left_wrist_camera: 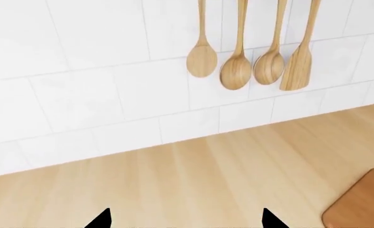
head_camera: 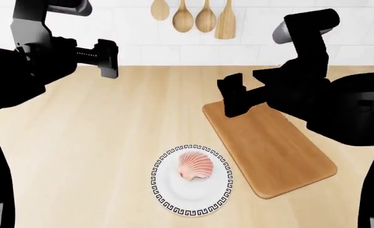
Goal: Pick the scallop from the plate and place it on the cutting board. Then pick the condiment bottle from the cabinet and place it next to the cutting board.
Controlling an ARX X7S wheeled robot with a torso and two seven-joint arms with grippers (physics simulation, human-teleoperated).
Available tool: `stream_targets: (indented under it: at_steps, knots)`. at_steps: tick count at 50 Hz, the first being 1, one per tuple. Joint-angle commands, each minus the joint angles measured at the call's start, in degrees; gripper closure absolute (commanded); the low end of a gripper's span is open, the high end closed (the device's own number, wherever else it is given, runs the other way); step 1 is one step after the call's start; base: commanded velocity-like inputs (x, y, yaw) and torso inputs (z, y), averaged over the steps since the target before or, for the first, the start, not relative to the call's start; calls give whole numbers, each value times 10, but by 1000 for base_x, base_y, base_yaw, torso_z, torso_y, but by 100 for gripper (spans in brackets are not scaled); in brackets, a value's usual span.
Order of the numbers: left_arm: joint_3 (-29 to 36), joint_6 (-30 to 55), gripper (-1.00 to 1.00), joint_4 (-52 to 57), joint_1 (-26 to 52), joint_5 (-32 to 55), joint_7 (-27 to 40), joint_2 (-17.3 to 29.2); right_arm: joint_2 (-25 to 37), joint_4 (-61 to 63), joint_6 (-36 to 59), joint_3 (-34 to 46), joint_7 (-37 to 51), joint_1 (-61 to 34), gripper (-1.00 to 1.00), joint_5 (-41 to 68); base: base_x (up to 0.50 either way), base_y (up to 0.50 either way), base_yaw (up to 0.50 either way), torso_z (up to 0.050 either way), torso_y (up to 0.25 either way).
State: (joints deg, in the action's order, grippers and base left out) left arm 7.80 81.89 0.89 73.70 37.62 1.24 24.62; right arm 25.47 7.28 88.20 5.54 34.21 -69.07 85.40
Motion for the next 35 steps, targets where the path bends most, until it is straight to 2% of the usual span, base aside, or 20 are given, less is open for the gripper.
stream_targets:
  at_steps: [1,9,35]
  knots:
    - [-1,1,-100,0,-3,5,5,0,14,-80,-41,79,211,2,-100,307,0,0,0,0,0]
    - [0,5,-100,5,-4,9,9,1,11,-69,-66,127,246,13,-100,372,0,0,0,0,0]
    - [2,1,-100,7,-13,20,16,5,21,-59,-92,191,268,25,-100,421,0,0,0,0,0]
